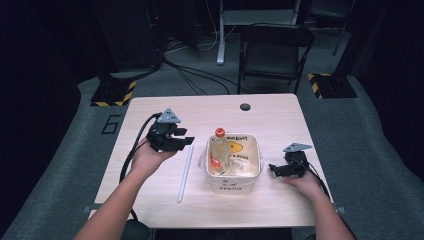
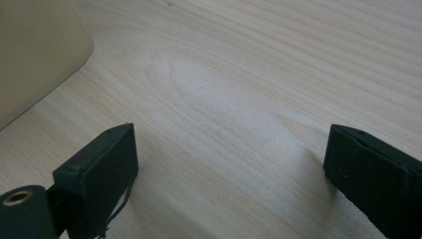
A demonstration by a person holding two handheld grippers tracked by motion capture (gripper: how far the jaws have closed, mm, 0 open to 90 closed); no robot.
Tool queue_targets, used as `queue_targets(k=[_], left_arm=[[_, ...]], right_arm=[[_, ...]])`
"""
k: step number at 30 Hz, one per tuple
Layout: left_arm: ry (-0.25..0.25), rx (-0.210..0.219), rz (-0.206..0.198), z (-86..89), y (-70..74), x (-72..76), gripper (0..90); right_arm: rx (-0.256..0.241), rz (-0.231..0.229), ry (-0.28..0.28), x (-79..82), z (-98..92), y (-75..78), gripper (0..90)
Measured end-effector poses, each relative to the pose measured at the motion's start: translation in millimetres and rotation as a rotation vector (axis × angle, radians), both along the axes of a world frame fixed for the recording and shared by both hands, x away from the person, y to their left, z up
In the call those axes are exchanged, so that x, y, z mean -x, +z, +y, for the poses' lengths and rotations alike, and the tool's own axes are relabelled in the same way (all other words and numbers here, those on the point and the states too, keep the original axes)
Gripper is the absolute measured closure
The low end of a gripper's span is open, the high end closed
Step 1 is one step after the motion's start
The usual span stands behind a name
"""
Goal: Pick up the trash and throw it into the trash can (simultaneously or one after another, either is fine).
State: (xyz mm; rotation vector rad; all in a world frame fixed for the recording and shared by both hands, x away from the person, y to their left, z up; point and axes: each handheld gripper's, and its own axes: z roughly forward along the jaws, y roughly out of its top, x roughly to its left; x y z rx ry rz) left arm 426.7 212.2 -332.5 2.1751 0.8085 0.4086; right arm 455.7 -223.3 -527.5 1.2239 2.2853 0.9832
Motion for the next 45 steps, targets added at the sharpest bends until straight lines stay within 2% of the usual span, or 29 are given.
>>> queue_targets(k=[5, 16, 22, 31, 40, 45], left_arm=[[0.003, -0.019, 0.021, 1.8, -14.1, 2.5, 57.0], [0.019, 0.056, 0.060, 8.8, -50.1, 3.5, 60.0], [0.044, 0.061, 0.082, 13.7, -69.5, 3.2, 61.5], [0.082, 0.076, 0.098, 18.3, -86.2, 8.2, 62.0], [0.116, 0.065, 0.123, 21.7, -104.5, 10.7, 62.2], [0.124, 0.045, 0.138, 22.1, -114.9, 12.1, 62.2]], right_arm=[[0.000, 0.000, -0.001, 0.1, 0.1, 0.0, 6.2], [-0.003, 0.003, -0.005, 0.5, 0.5, 0.0, 6.2], [-0.003, 0.003, -0.005, 0.5, 0.5, 0.0, 6.2], [-0.003, 0.002, -0.005, 0.5, 0.5, 0.0, 6.2], [-0.003, 0.002, -0.005, 0.4, 0.5, 0.0, 6.2], [-0.003, 0.003, -0.005, 0.5, 0.5, 0.0, 6.2]])
